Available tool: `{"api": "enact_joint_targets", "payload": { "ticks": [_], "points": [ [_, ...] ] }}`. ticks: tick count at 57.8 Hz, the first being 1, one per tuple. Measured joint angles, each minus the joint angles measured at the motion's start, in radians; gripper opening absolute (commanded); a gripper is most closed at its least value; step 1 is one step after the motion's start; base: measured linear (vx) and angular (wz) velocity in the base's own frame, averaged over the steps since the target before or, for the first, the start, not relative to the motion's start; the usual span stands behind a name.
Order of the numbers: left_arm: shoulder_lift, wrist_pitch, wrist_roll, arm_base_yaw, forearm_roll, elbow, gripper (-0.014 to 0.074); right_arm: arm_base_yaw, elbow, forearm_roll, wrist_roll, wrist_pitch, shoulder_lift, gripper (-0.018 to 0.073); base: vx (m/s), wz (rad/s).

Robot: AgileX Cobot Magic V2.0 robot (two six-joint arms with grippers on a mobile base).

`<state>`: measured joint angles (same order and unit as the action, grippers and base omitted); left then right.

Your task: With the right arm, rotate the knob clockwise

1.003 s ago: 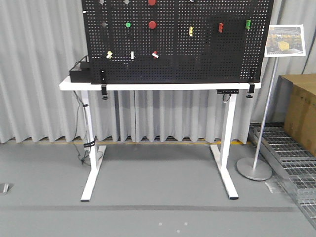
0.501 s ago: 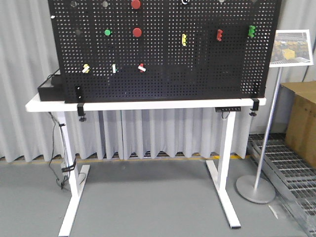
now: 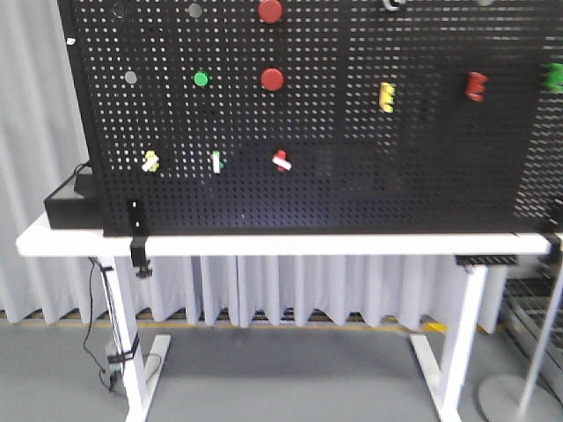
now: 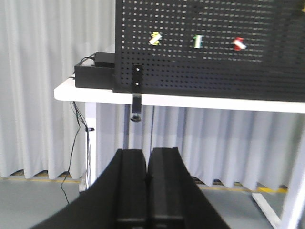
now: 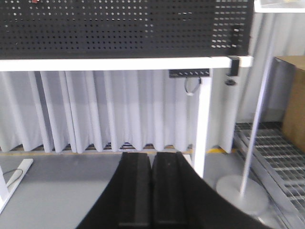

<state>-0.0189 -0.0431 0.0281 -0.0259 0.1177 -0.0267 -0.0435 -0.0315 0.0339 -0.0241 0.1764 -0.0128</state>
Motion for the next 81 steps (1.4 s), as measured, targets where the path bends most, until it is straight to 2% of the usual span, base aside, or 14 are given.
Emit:
{"api": "enact_joint_targets", "payload": {
  "ticks": [42, 81],
  "points": [
    [0.000, 0.000, 0.000, 0.000, 0.000, 0.000, -0.0006, 0.000, 0.000, 0.000, 0.000, 0.000, 0.000, -0.0009, 0.46, 0.01],
    [0.000, 0.000, 0.000, 0.000, 0.000, 0.000, -0.0006, 0.000, 0.000, 0.000, 0.000, 0.000, 0.000, -0.0009, 0.19, 0.01]
  ]
}}
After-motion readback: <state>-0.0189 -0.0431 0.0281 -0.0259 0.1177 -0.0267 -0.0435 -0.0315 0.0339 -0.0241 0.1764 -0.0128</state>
